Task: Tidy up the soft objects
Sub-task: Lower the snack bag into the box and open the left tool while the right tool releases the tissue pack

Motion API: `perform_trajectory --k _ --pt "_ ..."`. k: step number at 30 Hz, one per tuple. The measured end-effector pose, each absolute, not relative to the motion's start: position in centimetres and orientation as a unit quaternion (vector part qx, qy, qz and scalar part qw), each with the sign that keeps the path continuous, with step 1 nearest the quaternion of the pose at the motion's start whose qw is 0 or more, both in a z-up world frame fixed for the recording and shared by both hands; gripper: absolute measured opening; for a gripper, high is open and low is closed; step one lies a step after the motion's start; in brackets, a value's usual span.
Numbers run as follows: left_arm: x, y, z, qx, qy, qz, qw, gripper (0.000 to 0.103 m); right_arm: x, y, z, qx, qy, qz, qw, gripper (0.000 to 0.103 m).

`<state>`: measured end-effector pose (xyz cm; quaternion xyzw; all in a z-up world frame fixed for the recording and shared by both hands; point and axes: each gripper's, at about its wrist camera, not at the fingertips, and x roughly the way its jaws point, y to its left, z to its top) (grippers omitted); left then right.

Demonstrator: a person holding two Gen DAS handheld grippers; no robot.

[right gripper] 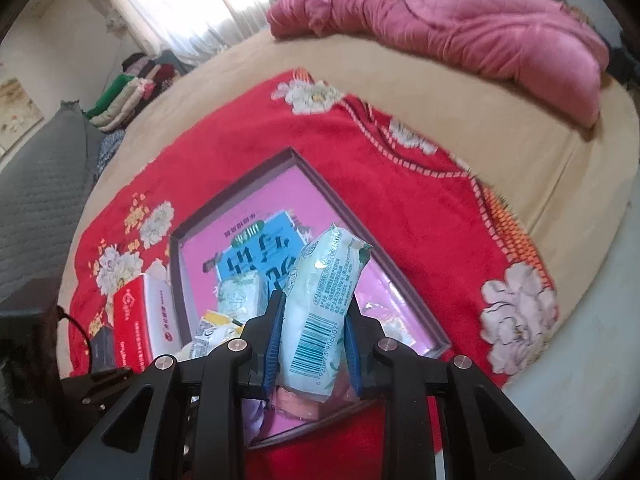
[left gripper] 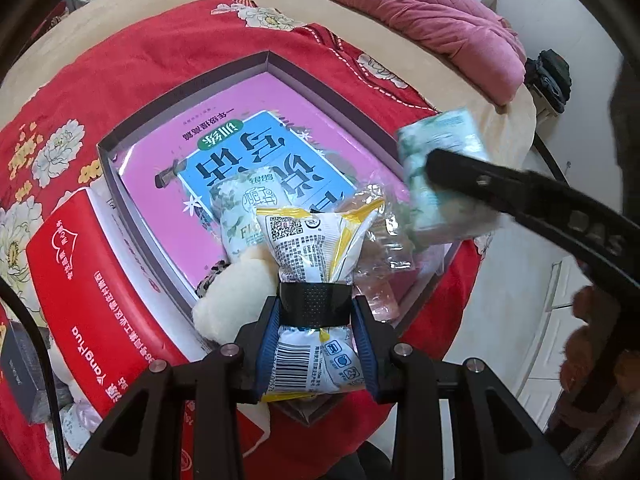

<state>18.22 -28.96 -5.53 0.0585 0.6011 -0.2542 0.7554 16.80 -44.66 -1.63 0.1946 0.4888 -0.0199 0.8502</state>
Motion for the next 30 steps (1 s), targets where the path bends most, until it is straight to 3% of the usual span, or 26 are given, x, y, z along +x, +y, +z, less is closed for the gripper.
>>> perform_trajectory --k 11,22,28,30 --pt "18.7 -29.0 -5.8 0.057 0.604 -0.25 0.755 0.036 18.8 -44.7 -5.8 0.174 0.532 -0.03 0.828 0.029" --pt "18.5 -29.2 -5.3 0.065 0.598 -0.245 0.76 0.036 17.7 -43.6 -3.4 0.108 0.523 -0.046 0.844 0.05" --pt "18.1 -29.1 -4.4 0.07 0.591 -0.247 0.765 0.038 15.7 -44.1 -2.0 0.121 0.506 -0.064 0.852 0.054" --pt "18.1 -28.9 -4.3 0.068 0.591 -0.246 0.765 0.045 14.7 -44.4 -1.3 0.128 0.499 -0.073 0.854 0.054"
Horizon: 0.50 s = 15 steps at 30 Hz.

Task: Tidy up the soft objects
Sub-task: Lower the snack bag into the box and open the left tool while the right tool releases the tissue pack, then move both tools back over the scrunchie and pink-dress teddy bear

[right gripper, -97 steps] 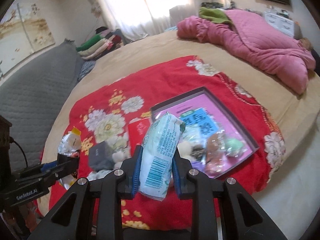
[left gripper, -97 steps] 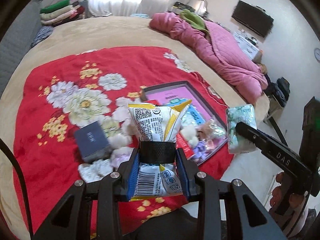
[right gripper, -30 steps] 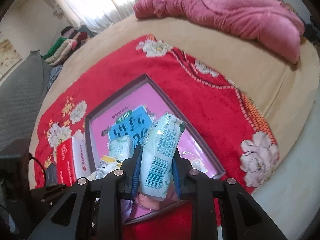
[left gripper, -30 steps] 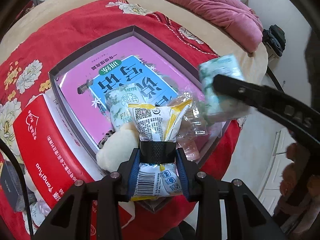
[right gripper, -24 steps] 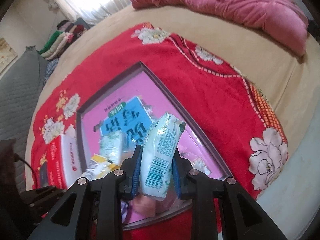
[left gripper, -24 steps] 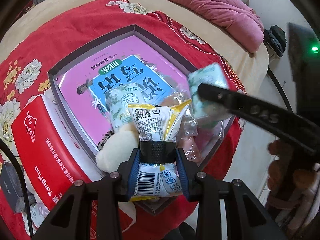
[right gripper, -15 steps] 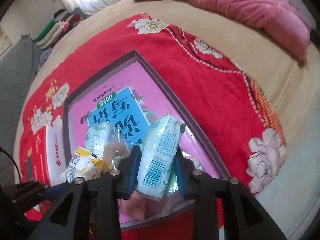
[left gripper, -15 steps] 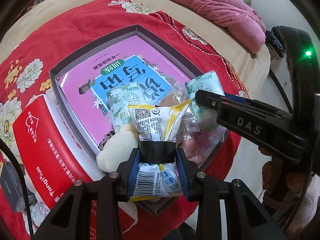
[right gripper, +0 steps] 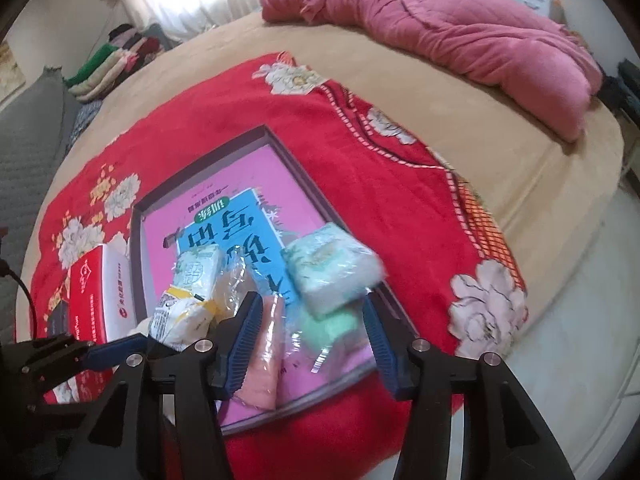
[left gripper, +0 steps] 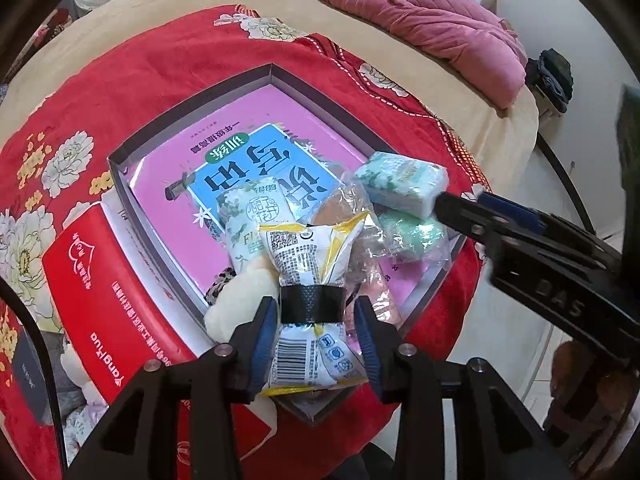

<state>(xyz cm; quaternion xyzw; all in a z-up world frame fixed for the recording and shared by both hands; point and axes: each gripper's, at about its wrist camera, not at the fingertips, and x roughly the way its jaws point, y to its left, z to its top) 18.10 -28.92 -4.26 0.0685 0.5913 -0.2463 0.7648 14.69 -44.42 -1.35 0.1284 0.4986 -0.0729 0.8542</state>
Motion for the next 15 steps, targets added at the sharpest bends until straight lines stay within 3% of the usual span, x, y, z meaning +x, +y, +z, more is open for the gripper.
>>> perform_trajectory --k 10,12,15 --pt "17.4 -27.7 -2.6 0.061 0.579 -0.24 0.777 0.05 11.3 -44.9 2.6 0.143 0.457 -0.085 0.874 0.058" --pt "17.1 -27.3 -1.7 0.063 0.57 -0.24 0.783 0.057 11.0 -44.7 3.4 0.141 0.45 -0.082 0.878 0.058" --pt "16.6 -26.5 -0.4 0.055 0.56 -0.237 0.792 0.058 10.5 -44.1 4.6 0.135 0.44 -0.077 0.885 0.059"
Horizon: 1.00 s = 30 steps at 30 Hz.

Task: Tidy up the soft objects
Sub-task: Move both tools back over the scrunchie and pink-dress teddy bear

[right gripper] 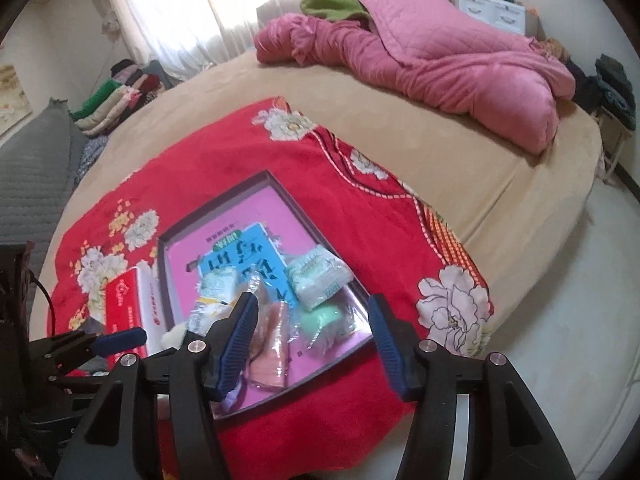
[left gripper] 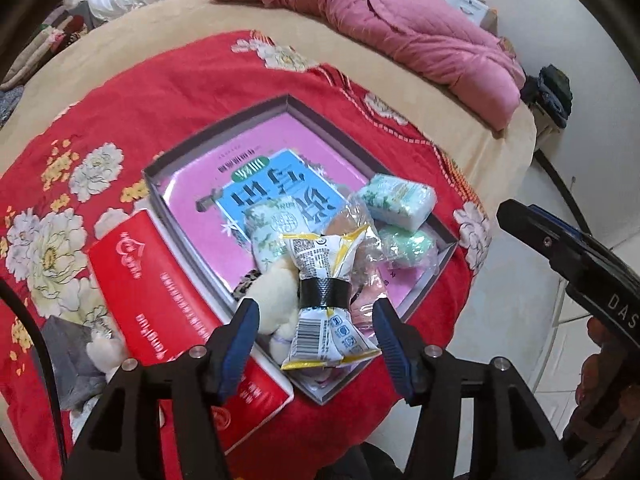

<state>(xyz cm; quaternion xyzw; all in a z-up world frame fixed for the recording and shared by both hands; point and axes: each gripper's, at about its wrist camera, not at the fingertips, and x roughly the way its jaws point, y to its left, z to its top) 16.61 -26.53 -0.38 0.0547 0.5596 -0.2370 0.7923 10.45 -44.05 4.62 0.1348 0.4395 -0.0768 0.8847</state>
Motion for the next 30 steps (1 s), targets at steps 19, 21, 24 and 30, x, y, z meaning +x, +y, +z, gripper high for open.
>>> perform_trajectory --k 19,21,24,30 --pt "11.3 -16.5 6.6 0.038 0.494 -0.152 0.855 0.066 7.6 -34.0 11.8 0.07 0.373 0.017 0.925 0.073" --pt "10.5 -14.9 7.0 0.033 0.489 -0.142 0.86 0.066 7.4 -32.5 12.0 0.068 0.372 0.032 0.925 0.073" --pt "9.5 -12.7 7.3 0.028 0.487 -0.128 0.864 0.066 7.1 -30.2 12.3 0.056 0.37 0.047 0.926 0.073" --pt "8.2 -8.5 7.3 0.006 0.486 -0.103 0.868 0.066 6.9 -25.6 12.3 0.023 0.375 0.08 0.923 0.073"
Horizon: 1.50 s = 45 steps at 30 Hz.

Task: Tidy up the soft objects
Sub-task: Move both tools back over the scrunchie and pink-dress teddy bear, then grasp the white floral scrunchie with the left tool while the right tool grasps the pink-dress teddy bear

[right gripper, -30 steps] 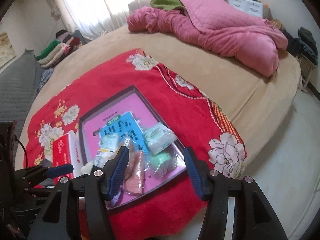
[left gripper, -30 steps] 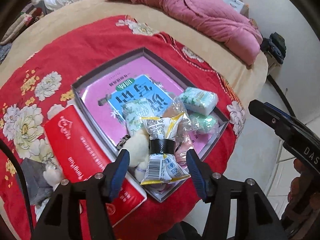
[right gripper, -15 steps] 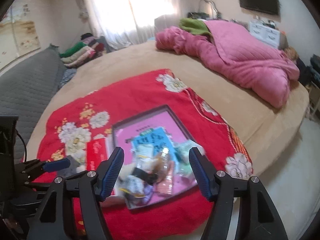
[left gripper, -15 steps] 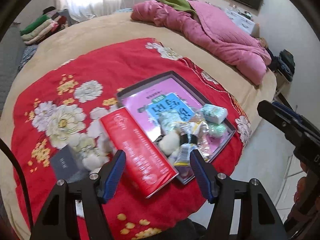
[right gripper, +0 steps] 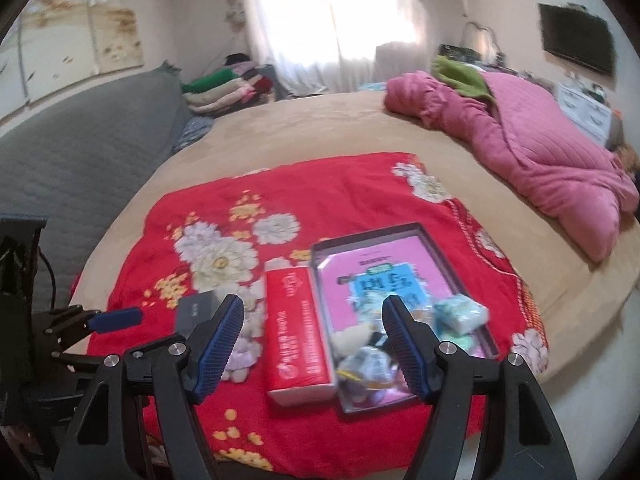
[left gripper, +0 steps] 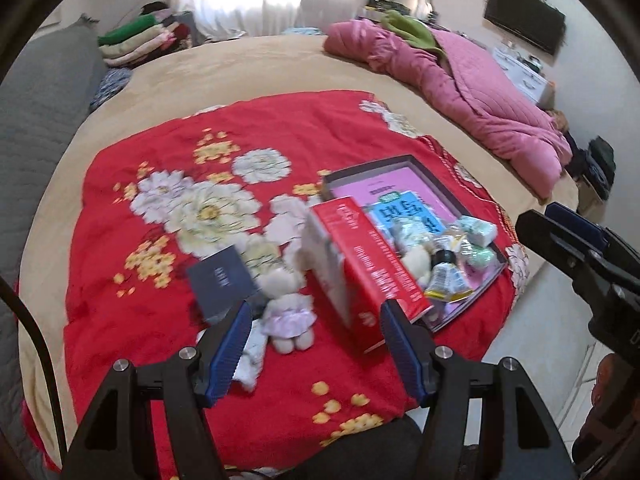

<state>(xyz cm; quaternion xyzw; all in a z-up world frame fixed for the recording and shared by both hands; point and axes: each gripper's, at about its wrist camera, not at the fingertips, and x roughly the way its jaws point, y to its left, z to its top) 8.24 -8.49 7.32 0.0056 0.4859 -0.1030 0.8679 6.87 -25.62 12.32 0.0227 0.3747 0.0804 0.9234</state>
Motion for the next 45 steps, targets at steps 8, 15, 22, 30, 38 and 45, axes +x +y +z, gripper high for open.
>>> perform_trajectory --k 8,15,22,30,38,45 --pt "6.8 -4.0 6.5 -0.017 0.487 -0.074 0.87 0.066 6.5 -20.5 11.2 -0.011 0.388 0.121 0.914 0.073" --pt "6.3 -1.0 3.8 -0.037 0.51 -0.052 0.858 0.066 6.7 -17.6 9.0 -0.039 0.411 0.139 0.9 0.073" --pt "6.3 1.1 1.1 -0.06 0.531 -0.044 0.844 0.066 7.2 -15.3 6.9 -0.068 0.433 0.156 0.885 0.073" --pt "7.3 3.5 -3.5 -0.116 0.57 -0.045 0.812 0.066 7.7 -13.8 4.1 -0.104 0.457 0.164 0.868 0.073" --pt "8.8 3.7 -6.4 -0.148 0.593 -0.055 0.79 0.066 8.4 -13.3 2.1 -0.116 0.473 0.165 0.858 0.073" --pt "11.9 3.5 -9.2 -0.179 0.613 -0.059 0.767 0.066 9.1 -11.9 -0.6 -0.143 0.492 0.165 0.843 0.073"
